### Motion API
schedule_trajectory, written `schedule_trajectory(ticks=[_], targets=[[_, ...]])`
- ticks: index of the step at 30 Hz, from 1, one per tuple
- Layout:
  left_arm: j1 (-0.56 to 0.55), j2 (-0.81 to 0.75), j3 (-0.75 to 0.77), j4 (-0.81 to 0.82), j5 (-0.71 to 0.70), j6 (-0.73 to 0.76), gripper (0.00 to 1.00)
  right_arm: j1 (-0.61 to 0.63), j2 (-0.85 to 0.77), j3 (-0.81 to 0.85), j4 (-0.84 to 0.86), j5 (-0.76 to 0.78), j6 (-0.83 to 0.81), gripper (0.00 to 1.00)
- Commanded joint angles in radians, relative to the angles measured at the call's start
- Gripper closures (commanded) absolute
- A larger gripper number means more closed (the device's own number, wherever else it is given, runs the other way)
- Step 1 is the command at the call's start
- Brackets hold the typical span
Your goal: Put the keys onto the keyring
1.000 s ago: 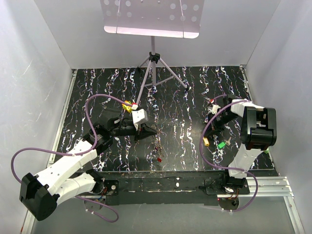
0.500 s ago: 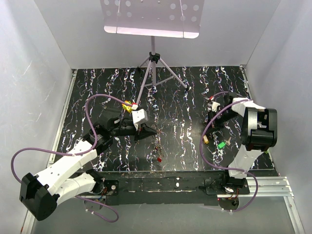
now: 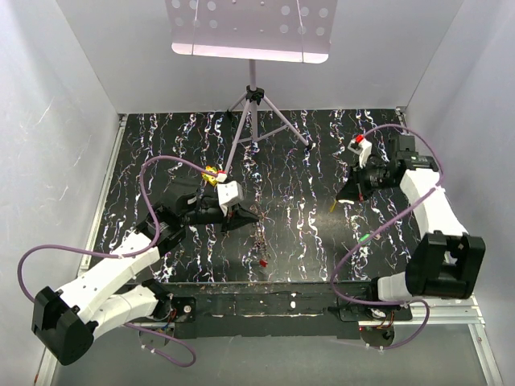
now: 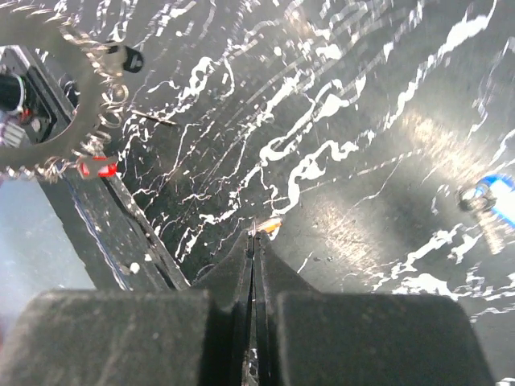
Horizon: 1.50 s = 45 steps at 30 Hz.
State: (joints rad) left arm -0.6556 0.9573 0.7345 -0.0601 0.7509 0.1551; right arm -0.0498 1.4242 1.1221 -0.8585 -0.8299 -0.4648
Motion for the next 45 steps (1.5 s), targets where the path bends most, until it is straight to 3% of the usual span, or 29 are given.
schedule_trajectory(ticks=[1,8,12,14,21,25,34,45], targets=[[0.005,-0.061,0.011,0.09,0.024,0.012,1.0,0.008,-0.097,0.163,-0.173,-0.095,-0.239,0.99],[0.004,-0.077,0.034,0.204,0.039,-0.045,1.0,0.016,-0.116,0.421,-0.443,-0.184,-0.565,0.99],[0.004,-0.065,0.088,0.22,0.038,-0.029,1.0,0.042,-0.155,0.467,-0.568,-0.261,-0.762,0.99],[0.004,-0.052,0.098,0.226,0.047,-0.02,1.0,0.086,-0.204,0.446,-0.548,-0.264,-0.817,0.99],[-0.045,-0.072,-0.03,0.362,0.048,0.027,1.0,0.329,-0.508,0.17,-0.141,-0.118,-0.657,0.99],[-0.094,-0.084,-0.069,0.339,0.01,0.095,1.0,0.442,-0.619,0.058,0.034,-0.057,-0.533,0.99],[-0.173,-0.111,-0.138,0.382,-0.117,0.173,1.0,0.702,-0.651,-0.047,0.245,0.161,-0.341,0.99],[-0.185,-0.111,-0.185,0.47,-0.16,0.17,1.0,0.786,-0.68,-0.14,0.358,0.212,-0.314,0.99]])
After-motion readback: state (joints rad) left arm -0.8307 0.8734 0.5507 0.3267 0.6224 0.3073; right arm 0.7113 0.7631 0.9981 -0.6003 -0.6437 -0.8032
